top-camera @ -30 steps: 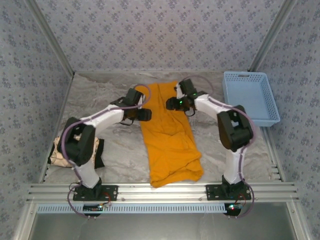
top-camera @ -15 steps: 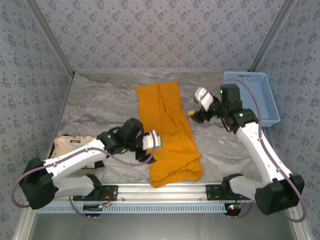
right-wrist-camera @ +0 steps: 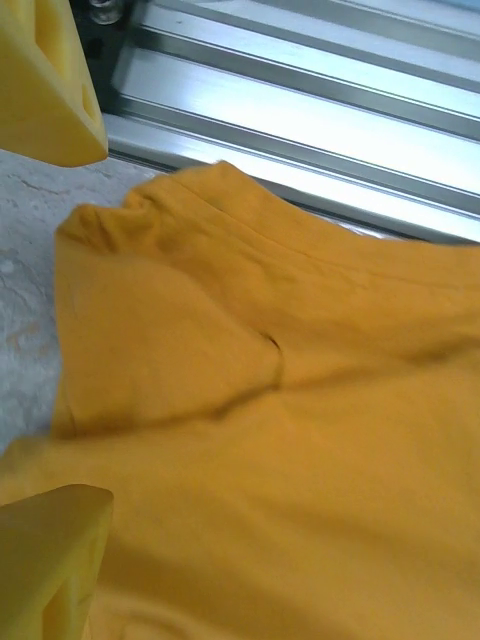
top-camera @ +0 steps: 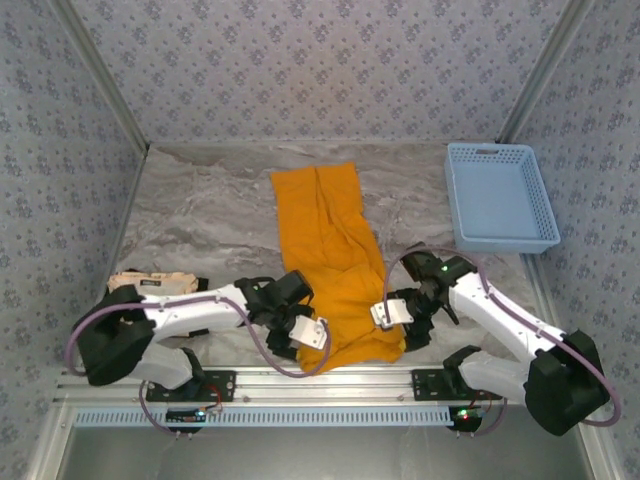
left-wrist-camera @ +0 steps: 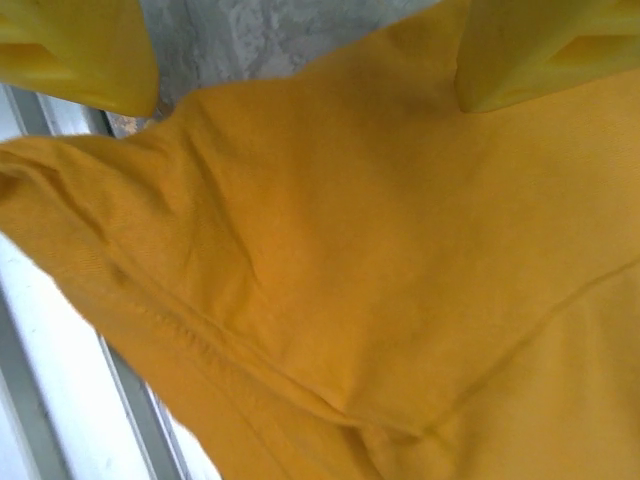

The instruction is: Fold the inside-out t-shirt

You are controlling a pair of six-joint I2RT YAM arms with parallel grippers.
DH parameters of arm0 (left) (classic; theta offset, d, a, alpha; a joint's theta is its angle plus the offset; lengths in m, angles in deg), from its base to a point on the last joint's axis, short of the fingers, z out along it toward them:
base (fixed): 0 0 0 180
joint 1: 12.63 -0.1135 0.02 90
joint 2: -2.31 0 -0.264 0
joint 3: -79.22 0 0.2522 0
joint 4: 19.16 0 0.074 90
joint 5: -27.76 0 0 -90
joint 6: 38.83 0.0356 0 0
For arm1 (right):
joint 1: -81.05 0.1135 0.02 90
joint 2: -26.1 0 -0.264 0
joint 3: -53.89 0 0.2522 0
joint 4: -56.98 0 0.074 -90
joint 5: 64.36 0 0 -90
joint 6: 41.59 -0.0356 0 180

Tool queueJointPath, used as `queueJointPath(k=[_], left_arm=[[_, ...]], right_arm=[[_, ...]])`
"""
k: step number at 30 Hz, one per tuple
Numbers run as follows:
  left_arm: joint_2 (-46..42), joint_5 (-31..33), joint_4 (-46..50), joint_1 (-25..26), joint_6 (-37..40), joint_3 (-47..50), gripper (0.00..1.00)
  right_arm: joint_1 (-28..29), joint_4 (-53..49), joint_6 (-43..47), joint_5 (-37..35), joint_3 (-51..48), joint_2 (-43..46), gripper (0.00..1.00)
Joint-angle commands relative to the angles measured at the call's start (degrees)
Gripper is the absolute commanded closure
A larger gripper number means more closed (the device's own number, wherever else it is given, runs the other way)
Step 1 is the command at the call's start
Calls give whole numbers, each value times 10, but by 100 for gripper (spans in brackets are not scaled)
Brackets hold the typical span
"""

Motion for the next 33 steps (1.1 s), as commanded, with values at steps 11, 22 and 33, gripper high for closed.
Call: queueJointPath(k=[11, 22, 33], left_arm=[[39, 29, -143, 72, 3, 49, 33], [-13, 5, -216, 84, -38, 89, 30], [2, 4, -293, 104, -43, 117, 30]], right_arm=[[71, 147, 12, -88, -93, -19, 16], [18, 81, 36, -58, -65, 30, 14], [-5, 140, -25, -40, -105, 66, 7]])
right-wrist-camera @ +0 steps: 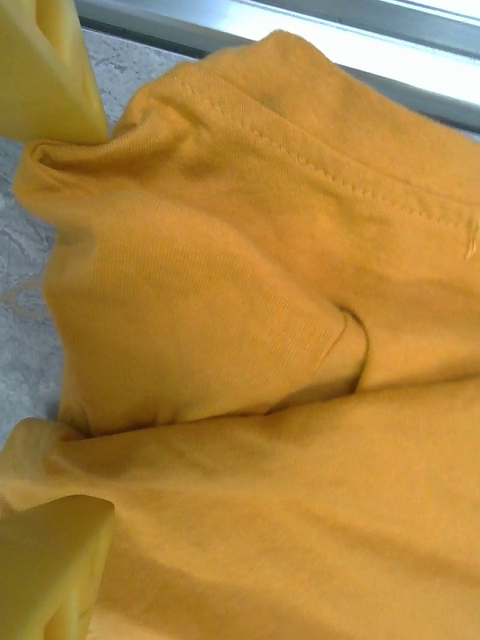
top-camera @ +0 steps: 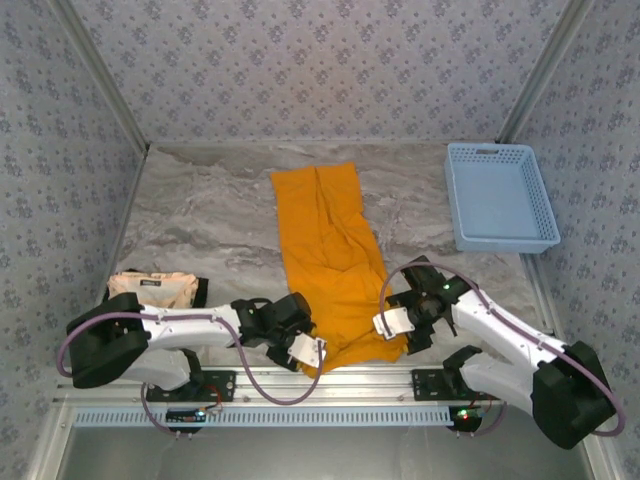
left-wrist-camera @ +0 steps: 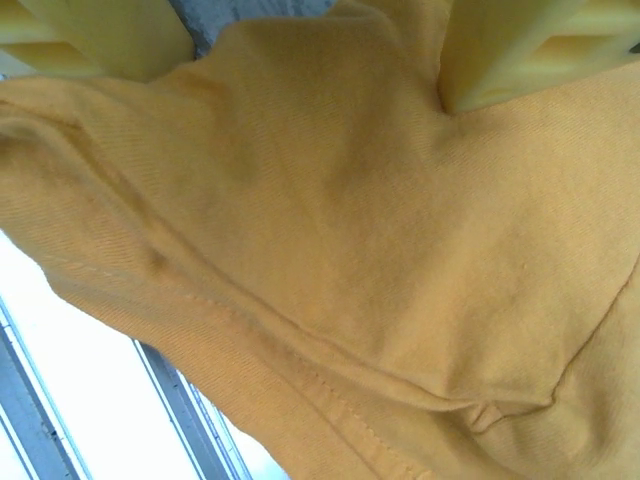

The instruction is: Fold the inside-out t-shirt

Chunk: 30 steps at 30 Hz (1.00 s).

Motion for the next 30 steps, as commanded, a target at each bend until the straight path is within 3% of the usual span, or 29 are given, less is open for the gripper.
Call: queueJointPath(k=[1, 7, 9, 11, 15, 17, 19, 22, 30], left_arm=[[42, -44, -151, 35, -15, 16, 30], [79, -46, -186, 49, -7, 19, 33], [88, -49, -193, 52, -5, 19, 42], [89, -61, -197, 53, -5, 20, 51], [70, -66, -182, 54, -11, 19, 72], [47, -75, -180, 54, -22, 23, 86], [22, -92, -172, 53, -34, 26, 92], [-25, -113, -127, 51, -59, 23, 100], [-234, -165, -25, 50, -188, 25, 100]], right_arm=[[-8, 14, -30, 24, -22, 18, 6], [14, 20, -17, 6, -69, 30, 3], [17, 17, -19, 0, -71, 31, 7], [18, 17, -19, 2, -70, 32, 24], [25, -14, -13, 34, -46, 37, 76], [33, -34, -20, 30, -35, 39, 86], [45, -61, -26, 39, -22, 47, 94], [62, -132, -30, 62, 16, 64, 95], [111, -341, -98, 111, 139, 85, 95]])
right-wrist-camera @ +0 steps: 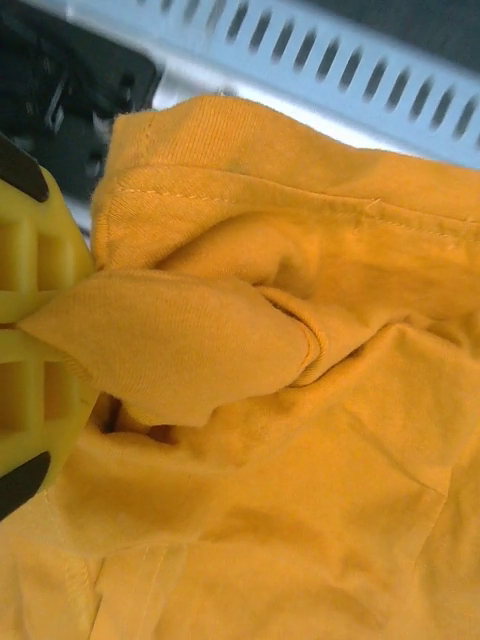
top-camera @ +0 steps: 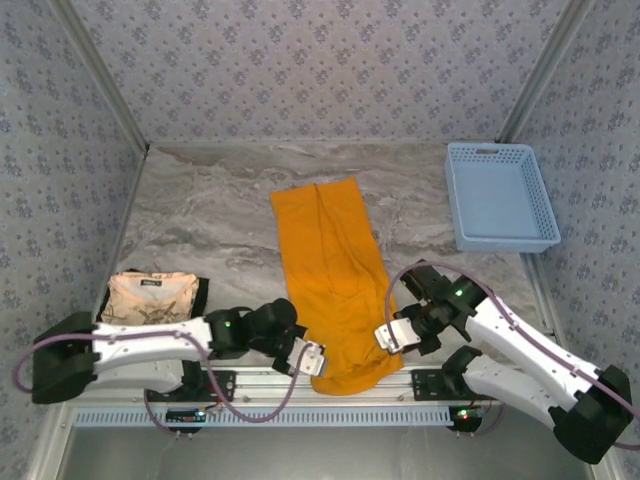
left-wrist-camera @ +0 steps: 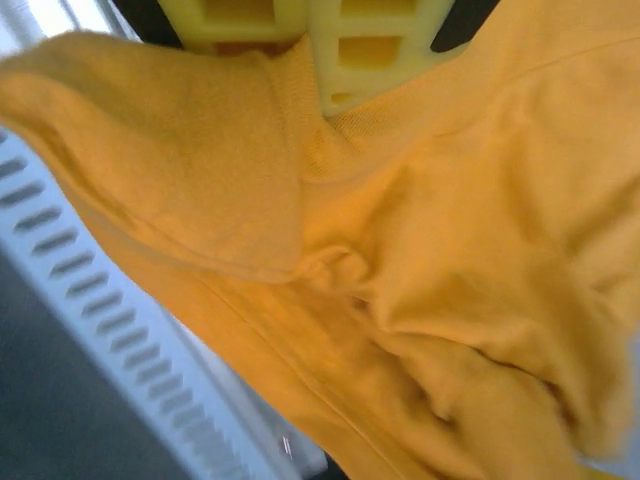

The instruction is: Fold the inside-out t-shirt

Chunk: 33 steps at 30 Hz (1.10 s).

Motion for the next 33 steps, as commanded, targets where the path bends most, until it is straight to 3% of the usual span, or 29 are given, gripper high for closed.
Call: queueJointPath(k=[1, 4, 6, 12, 14, 18, 25, 33], left_arm=[[-74, -61, 85, 3, -88, -29, 100], [-122, -60, 157, -5, -137, -74, 100], [-143, -58, 169, -39, -179, -96, 100], [-123, -213, 183, -267, -285, -158, 100], [-96, -274, 196, -348, -289, -176, 100], [-16, -329, 204, -456, -289, -227, 100], [160, -336, 263, -542, -276, -347, 100], [311, -332, 238, -567, -293, -437, 100]], right_arm=[[15, -142, -59, 49, 55, 7, 96], [15, -176, -107, 81, 121, 11, 100], [8, -152, -150, 82, 162, 10, 100], [-79, -13, -233, 140, 231, -54, 100], [-123, 20, -251, 159, 252, -98, 100], [-171, 46, -260, 157, 319, -197, 100], [-233, 59, -301, 153, 421, -345, 100], [-258, 79, -360, 149, 543, -518, 100]])
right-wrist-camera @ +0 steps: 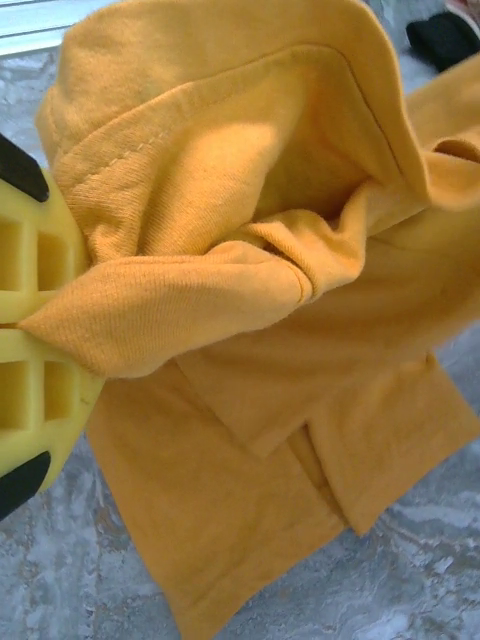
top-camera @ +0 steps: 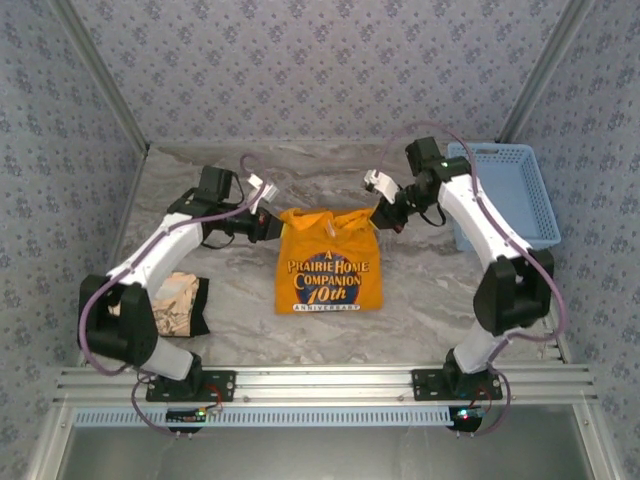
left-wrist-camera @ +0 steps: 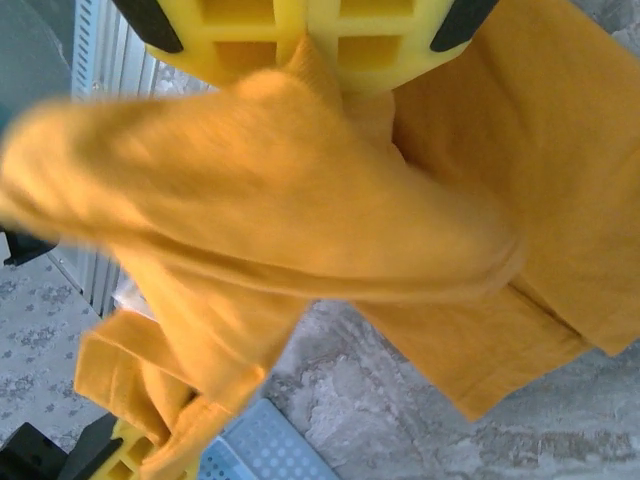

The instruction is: Fold the inside-out t-shirt

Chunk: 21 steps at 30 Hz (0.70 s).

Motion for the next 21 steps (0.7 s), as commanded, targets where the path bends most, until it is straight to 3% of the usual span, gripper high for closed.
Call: queueJointPath(k=[1, 5, 8, 9, 11, 12, 13, 14, 16, 21], left_arm=[[51, -23, -9, -13, -15, -50, 100], [162, -20, -30, -35, -43, -121, 96], [253, 18, -33, -45, -75, -173, 90], [275, 34, -41, -48, -92, -180, 81], [319, 65, -58, -56, -127, -198, 45], [335, 87, -59, -60, -147, -210, 40], [347, 91, -57, -66, -161, -221, 39], [351, 91, -57, -70, -169, -227, 38], [331, 117, -52, -72, -179, -225, 36], [207, 156, -48, -68, -187, -164, 35]], right_arm=[[-10, 8, -44, 15, 58, -64, 100], [-16, 28, -81, 7, 122, -155, 100], [-20, 80, -123, -13, 153, -230, 99], [-22, 104, -145, -29, 158, -248, 95], [-27, 164, -245, -112, 174, -285, 85], [-31, 170, -306, -149, 194, -302, 66], [-36, 161, -364, -188, 226, -319, 47], [-41, 143, -391, -179, 256, -331, 44], [-47, 134, -403, -135, 256, -327, 44], [-32, 225, -423, -173, 90, -189, 43]])
